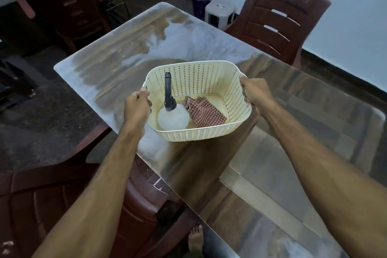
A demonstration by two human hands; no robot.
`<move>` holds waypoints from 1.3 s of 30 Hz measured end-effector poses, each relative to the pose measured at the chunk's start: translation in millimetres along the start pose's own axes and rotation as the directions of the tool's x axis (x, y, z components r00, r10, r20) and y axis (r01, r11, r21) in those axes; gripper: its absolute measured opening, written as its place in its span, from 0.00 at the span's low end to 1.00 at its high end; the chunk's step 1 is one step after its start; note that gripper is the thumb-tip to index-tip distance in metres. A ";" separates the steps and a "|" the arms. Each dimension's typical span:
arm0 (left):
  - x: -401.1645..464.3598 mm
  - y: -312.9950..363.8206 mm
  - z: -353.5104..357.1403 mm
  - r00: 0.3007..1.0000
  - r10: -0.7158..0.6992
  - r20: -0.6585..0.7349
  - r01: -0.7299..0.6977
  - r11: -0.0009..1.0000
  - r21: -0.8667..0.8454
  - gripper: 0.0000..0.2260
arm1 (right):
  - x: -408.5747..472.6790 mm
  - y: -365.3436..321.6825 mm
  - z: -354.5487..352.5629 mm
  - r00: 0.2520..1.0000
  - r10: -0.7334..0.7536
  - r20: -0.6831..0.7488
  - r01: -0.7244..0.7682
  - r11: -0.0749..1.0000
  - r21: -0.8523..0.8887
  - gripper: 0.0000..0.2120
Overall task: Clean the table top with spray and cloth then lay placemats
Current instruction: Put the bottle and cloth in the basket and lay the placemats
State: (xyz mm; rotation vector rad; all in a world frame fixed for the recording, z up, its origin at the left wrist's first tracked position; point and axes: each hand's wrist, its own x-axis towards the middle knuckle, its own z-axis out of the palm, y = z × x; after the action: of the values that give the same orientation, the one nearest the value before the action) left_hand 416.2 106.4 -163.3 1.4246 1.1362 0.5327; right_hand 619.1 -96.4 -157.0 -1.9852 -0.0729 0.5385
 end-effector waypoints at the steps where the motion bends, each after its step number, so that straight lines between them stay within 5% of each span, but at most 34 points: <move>1: -10.1 0.7 4.4 1.000 0.002 0.017 -0.003 1.000 0.015 0.08 | -10.1 7.1 -11.4 1.000 0.013 -0.014 -0.013 1.000 0.006 0.18; 13: -170.1 -11.6 127.5 0.922 0.030 0.387 -0.069 0.994 0.087 0.13 | -131.5 141.3 -210.8 0.934 0.158 -0.322 -0.099 0.976 0.192 0.18; 25: -375.1 -48.2 271.7 0.684 0.001 0.729 -0.199 0.962 0.186 0.07 | -284.8 298.4 -398.5 0.693 0.347 -0.632 -0.209 0.935 0.285 0.10; 34: -475.2 -126.1 343.1 0.628 -0.036 0.777 -0.324 0.896 0.304 0.11 | -345.5 419.8 -461.9 0.536 0.456 -0.710 -0.279 0.890 0.361 0.16; 39: -487.1 -175.4 366.7 0.621 -0.140 0.771 -0.351 0.831 0.432 0.09 | -350.6 478.0 -461.4 0.559 0.527 -0.640 -0.402 0.848 0.347 0.10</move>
State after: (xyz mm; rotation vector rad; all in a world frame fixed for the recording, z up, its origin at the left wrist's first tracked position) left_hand 462.7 -517.8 -266.2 1.9544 0.4600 -0.4087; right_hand 403.3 -805.0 -282.1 -1.9094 1.0032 0.0361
